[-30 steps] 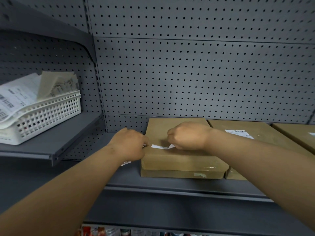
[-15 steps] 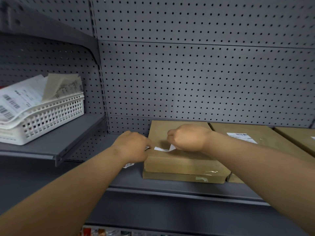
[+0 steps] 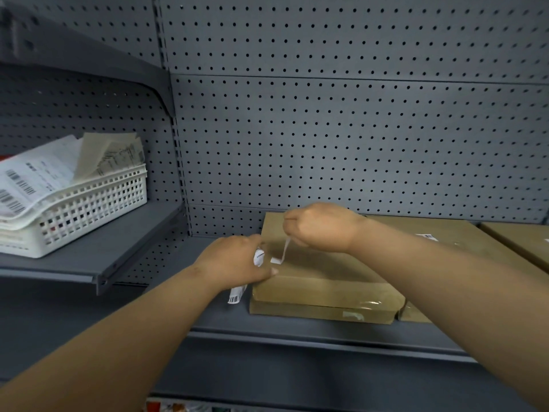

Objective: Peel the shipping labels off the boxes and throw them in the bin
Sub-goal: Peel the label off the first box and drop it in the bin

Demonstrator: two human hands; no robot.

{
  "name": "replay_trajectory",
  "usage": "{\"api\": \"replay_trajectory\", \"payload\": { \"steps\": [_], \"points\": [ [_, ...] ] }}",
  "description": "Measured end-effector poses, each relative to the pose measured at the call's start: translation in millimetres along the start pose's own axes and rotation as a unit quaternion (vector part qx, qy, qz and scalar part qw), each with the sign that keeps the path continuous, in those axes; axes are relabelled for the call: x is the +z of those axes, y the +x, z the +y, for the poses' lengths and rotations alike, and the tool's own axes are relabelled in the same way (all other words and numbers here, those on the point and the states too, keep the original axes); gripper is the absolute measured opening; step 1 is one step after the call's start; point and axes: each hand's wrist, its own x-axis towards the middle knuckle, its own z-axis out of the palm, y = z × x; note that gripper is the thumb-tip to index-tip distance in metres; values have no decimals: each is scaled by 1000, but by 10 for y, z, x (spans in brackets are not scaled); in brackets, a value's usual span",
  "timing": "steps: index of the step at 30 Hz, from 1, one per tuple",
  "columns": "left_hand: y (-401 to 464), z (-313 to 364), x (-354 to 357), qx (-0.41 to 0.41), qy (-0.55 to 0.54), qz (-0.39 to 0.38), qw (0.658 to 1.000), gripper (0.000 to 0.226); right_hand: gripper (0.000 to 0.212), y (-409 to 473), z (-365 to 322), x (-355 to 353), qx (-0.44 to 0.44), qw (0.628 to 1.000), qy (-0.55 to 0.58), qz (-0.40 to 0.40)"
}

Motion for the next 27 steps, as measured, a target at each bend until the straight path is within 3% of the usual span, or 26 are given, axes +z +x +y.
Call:
{"api": "replay_trajectory", "payload": {
  "steps": [11,16,20,27],
  "points": [
    [11,35,60,-38,-80,-1,996,84,22,21,75,-115,46,996,19,77],
    [-10,103,35,-75,-150,72,983,101,26,-72,82,-89,53,996,36,62],
    [-12,202,23,-30,-157,128,979,84,23,-93,-8,-60,76,984,130,92],
    [49,229,50,3,-155,190,970,43,11,-46,-92,86,163,900,368,166]
  ]
}}
